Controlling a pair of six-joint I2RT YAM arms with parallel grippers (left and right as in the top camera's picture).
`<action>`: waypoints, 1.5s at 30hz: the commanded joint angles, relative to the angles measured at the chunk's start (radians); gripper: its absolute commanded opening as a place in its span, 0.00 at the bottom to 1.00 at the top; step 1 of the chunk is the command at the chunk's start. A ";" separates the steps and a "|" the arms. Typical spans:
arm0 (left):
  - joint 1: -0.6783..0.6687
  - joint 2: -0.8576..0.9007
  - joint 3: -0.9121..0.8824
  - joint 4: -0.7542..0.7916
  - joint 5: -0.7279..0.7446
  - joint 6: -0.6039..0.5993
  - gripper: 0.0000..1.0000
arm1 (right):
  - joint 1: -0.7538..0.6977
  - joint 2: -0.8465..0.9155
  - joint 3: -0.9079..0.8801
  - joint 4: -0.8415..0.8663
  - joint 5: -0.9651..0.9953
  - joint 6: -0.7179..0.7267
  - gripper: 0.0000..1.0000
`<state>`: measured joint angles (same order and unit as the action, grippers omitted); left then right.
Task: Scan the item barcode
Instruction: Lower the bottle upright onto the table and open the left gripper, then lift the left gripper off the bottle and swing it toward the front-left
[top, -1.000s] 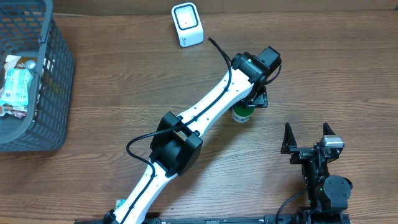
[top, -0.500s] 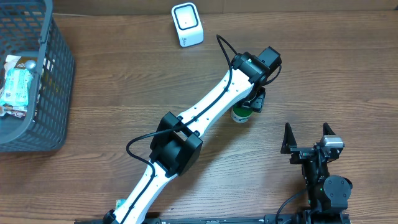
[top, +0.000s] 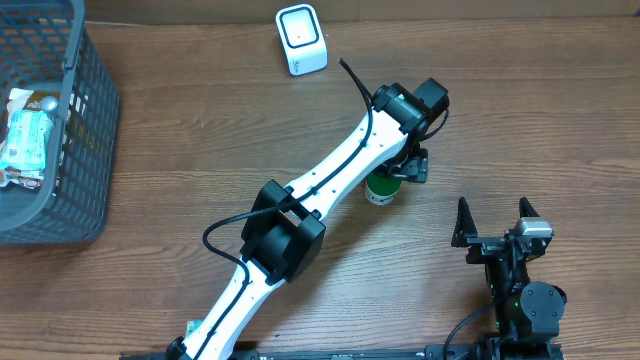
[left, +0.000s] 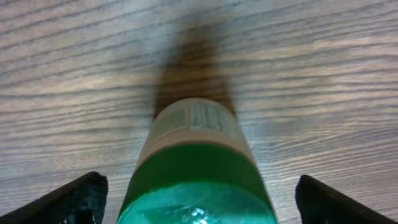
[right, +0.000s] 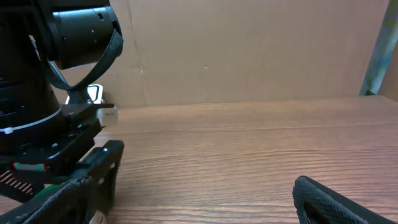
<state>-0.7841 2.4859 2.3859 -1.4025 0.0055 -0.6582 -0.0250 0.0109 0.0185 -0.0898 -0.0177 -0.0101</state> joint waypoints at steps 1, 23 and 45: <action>-0.005 0.003 0.005 0.012 -0.016 0.112 0.96 | -0.003 -0.008 -0.011 0.006 0.010 0.003 1.00; -0.018 0.003 0.005 -0.040 0.066 0.087 0.67 | -0.003 -0.008 -0.011 0.006 0.010 0.003 1.00; 0.031 -0.264 0.243 -0.287 -0.174 -0.200 1.00 | -0.003 -0.008 -0.011 0.006 0.009 0.003 1.00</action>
<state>-0.7727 2.3581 2.5896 -1.6585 -0.0643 -0.7662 -0.0250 0.0109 0.0185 -0.0898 -0.0181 -0.0113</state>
